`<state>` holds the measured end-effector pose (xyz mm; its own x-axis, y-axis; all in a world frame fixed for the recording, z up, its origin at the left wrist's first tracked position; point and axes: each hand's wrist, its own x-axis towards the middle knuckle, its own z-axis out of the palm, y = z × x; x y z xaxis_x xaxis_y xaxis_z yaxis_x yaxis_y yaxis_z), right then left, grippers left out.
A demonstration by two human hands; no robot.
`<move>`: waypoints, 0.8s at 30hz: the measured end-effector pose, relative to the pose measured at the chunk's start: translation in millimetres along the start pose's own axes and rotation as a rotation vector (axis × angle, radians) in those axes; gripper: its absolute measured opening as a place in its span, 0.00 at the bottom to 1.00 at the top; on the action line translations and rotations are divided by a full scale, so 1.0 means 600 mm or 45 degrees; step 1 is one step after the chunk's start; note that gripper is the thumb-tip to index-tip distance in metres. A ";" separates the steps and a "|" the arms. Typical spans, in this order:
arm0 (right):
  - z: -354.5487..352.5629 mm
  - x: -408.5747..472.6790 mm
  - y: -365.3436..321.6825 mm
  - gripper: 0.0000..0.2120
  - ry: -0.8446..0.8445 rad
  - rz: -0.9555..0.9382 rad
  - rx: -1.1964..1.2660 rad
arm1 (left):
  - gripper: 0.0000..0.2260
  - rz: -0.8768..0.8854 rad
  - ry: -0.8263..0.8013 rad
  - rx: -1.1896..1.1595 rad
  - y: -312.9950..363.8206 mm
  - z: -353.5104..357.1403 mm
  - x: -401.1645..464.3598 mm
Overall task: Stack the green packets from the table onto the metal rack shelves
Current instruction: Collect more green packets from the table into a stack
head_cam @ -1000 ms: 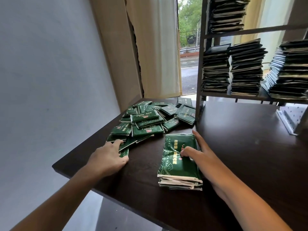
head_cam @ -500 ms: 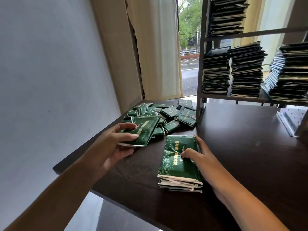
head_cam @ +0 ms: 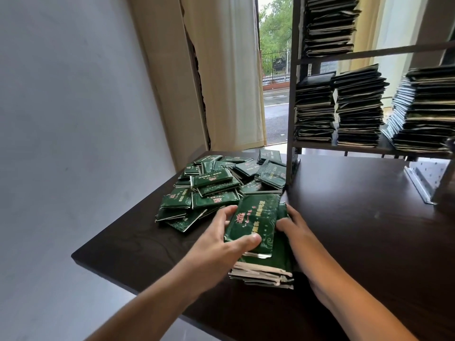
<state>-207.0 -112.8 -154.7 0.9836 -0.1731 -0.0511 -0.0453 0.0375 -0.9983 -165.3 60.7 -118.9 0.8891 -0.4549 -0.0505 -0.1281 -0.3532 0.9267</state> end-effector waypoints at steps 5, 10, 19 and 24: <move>0.014 -0.003 -0.009 0.24 0.077 0.004 -0.013 | 0.27 0.007 -0.117 -0.008 -0.002 0.007 -0.001; 0.012 0.001 0.001 0.20 0.122 0.007 0.014 | 0.16 -0.012 -0.066 0.101 -0.011 -0.049 0.070; 0.010 0.002 0.004 0.18 0.152 0.045 0.045 | 0.26 -0.069 0.217 1.425 -0.091 -0.108 0.212; 0.010 0.002 0.003 0.17 0.146 0.045 0.071 | 0.18 0.294 0.379 1.713 -0.102 -0.087 0.195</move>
<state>-204.7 -107.3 -156.6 0.9548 -0.2824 -0.0925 -0.0666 0.0999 -0.9928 -30.6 71.6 -161.9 0.8274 -0.4810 0.2900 -0.4501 -0.8767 -0.1698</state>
